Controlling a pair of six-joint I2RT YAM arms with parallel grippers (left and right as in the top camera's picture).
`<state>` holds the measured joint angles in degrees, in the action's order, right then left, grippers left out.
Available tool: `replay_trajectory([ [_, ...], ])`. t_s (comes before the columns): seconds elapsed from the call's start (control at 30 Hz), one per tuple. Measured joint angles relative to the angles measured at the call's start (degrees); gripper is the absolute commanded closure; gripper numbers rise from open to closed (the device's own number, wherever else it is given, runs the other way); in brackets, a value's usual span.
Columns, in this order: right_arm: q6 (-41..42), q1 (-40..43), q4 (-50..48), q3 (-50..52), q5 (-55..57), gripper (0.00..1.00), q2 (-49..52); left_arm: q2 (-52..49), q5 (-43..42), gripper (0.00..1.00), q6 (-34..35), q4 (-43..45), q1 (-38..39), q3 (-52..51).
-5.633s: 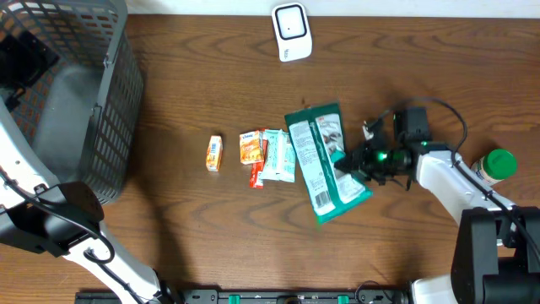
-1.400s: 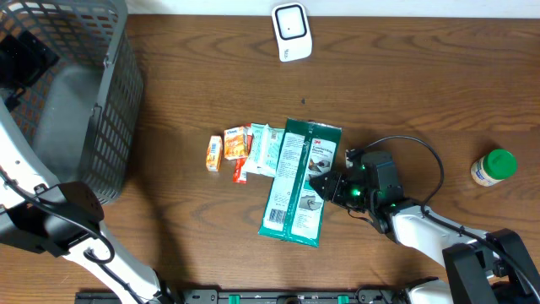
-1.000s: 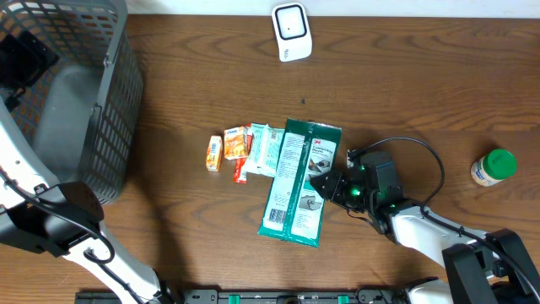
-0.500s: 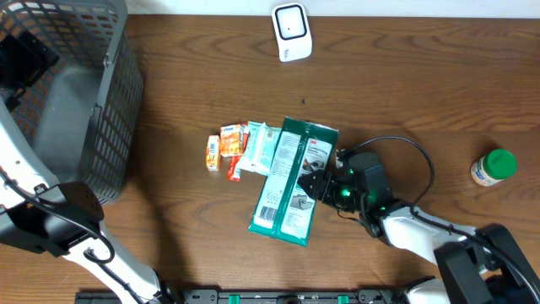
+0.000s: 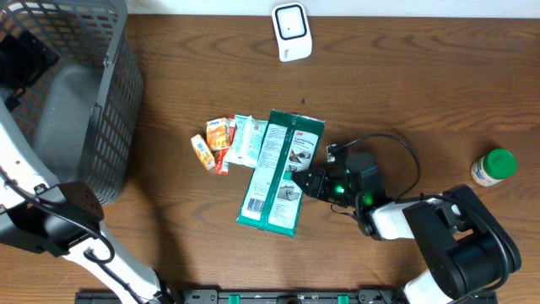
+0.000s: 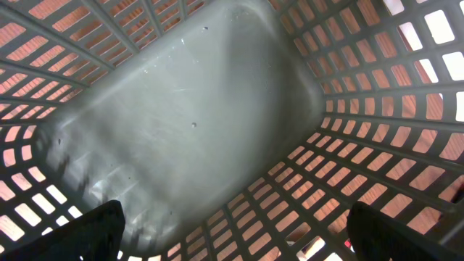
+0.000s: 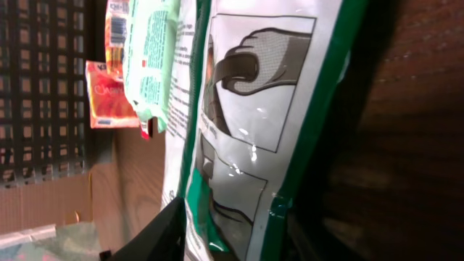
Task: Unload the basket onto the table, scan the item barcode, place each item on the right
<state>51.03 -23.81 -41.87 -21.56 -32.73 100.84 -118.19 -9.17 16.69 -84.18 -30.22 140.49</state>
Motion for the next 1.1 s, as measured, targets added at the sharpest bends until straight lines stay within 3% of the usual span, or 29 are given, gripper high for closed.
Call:
replay_trajectory([
  [0.07,-0.5,0.0,-0.1,0.0,-0.2,0.69,0.0,0.0,0.0,0.02,0.0,0.0,0.0,0.0],
  [0.13,-1.5,0.0,-0.4,0.1,-0.1,0.95,0.1,0.0,0.0,0.02,0.0,0.0,0.0,0.0],
  [0.17,-1.4,0.0,-0.6,0.2,-0.1,0.99,0.2,0.0,0.0,0.02,0.0,0.0,0.0,0.0],
  [0.37,-2.8,0.0,-3.7,0.6,-0.3,0.99,0.8,0.0,0.0,0.02,0.0,0.0,0.0,0.0],
  [0.53,-4.4,1.4,-14.2,0.8,-8.2,0.99,0.9,0.0,0.0,0.02,0.0,0.0,0.0,0.0],
  [0.8,-2.8,11.0,-14.6,0.8,-24.7,0.99,0.9,0.0,0.0,0.02,0.0,0.0,0.0,0.0],
  [1.1,-1.5,13.7,-13.6,0.3,-35.8,0.99,0.9,0.0,0.0,0.02,0.0,0.0,0.0,0.0],
])
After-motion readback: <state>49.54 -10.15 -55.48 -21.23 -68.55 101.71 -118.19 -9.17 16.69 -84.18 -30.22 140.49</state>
